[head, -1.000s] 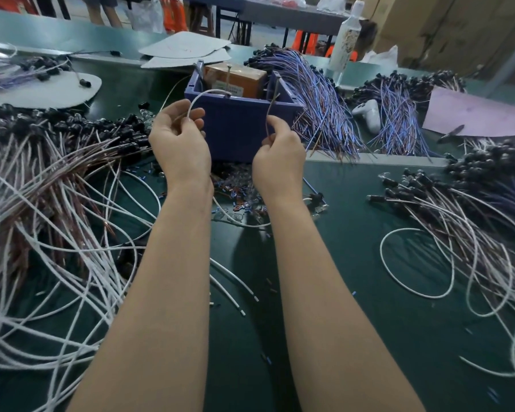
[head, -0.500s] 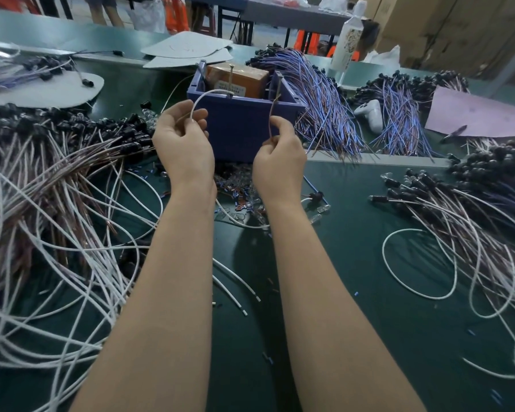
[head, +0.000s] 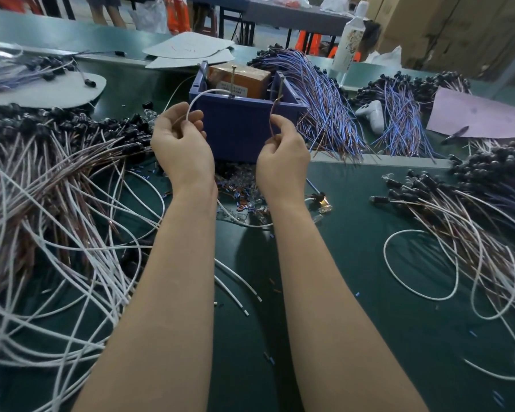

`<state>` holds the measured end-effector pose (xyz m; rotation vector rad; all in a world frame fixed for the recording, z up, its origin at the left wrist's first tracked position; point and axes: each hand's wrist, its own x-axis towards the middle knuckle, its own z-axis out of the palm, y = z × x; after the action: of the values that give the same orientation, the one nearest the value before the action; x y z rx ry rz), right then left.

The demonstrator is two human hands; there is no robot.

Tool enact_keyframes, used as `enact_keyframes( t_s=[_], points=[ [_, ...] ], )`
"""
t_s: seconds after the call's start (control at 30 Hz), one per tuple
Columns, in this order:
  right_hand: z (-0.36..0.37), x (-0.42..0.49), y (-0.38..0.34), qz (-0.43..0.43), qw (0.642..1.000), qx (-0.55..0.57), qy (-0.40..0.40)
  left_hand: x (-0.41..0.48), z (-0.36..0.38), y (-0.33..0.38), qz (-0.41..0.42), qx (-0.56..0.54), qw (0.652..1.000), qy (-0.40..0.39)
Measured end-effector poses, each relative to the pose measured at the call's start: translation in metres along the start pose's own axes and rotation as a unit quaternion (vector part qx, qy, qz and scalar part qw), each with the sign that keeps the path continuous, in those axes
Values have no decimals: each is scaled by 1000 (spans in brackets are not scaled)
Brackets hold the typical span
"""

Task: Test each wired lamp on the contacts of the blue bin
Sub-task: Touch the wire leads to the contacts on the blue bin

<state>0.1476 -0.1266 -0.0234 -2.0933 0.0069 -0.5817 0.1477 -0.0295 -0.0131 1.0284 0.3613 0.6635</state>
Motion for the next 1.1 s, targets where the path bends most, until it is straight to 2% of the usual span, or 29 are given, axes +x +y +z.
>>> enact_keyframes(
  t_s=[0.5, 0.73, 0.8, 0.9, 1.0, 1.1],
  points=[
    [0, 1, 1, -13, 1000, -4, 7, 1, -1, 0, -3, -10, 1000, 6],
    [-1, 0, -1, 7, 1000, 22, 4, -6, -2, 7, -9, -21, 1000, 2],
    [-3, 2, -5, 33, 997, 65, 13, -12, -2, 19, -1, -30, 999, -24],
    [-12, 3, -11, 71, 984, 163, 22, -18, 0, 47, 27, -14, 992, -122],
    [-21, -8, -14, 83, 954, 273, -89, -28, 6, 71, 91, 122, 973, -172],
    [-16, -32, -12, 98, 939, 253, -210, -40, 12, 74, 188, 305, 921, -155]
  ],
)
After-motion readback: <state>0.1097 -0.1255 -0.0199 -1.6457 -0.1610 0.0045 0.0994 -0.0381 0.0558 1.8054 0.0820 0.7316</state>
